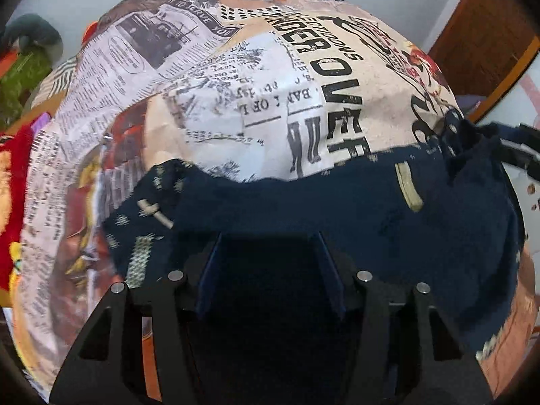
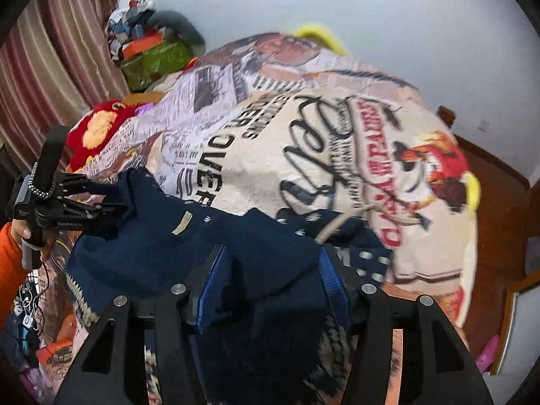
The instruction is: Fold large clothes
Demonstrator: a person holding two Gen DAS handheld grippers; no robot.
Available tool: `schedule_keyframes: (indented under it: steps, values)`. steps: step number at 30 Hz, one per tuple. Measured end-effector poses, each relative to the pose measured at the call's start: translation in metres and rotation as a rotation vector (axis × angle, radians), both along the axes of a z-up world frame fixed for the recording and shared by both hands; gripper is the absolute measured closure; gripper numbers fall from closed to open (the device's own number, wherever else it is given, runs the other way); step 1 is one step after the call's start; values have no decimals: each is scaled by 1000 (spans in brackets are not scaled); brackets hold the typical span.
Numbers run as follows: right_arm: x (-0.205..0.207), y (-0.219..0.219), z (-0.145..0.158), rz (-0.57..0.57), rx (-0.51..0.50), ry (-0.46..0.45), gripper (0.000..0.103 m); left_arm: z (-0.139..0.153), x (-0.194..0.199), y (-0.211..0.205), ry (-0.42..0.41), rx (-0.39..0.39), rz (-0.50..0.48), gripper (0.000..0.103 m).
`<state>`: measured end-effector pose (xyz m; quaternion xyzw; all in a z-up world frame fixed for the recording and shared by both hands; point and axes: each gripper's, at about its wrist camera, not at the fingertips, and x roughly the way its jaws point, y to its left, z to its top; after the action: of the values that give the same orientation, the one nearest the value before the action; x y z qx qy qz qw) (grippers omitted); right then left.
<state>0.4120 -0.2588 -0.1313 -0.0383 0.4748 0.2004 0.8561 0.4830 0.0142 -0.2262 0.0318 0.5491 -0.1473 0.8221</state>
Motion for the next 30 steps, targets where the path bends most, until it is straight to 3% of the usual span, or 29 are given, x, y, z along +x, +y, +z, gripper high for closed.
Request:
schedule_keyframes:
  steps: [1,5,6,7,8,10,15,20,23,26,30]
  values:
    - [3,5,-4,13,3,4,49,-3,2,-1,5,-6,6,51]
    - [7,26,-13,62,-19,-13,49,-12,5,-4,-8,28,23,98]
    - [7,32,-16,75,-38,-22,49,-13,4,-3,-18,36,31,99]
    - [7,38,-19,87,-66,-29,56,-14,3,-2,-25,40,34,100]
    - [8,42,-22,95,-87,-33,71,-14,2,0,-37,48,43,100]
    - [9,49,-29,113,-134,-26,89,-9,0,7,-67,64,68,100]
    - [8,49,-22,77,-161,-111,95,14,11,36,-146,90,175,100]
    - [27,39,0,-2,-88,-149,96,26,30,48,-170,89,206,100]
    - [40,40,-6,-18,-85,-122,96,13,37,43,-139,102,205,100]
    - [49,44,-31,-18,-122,-63,96,-11,39,40,-87,133,206,100]
    - [50,39,-48,-17,-128,-13,93,-16,29,39,-102,142,176,99]
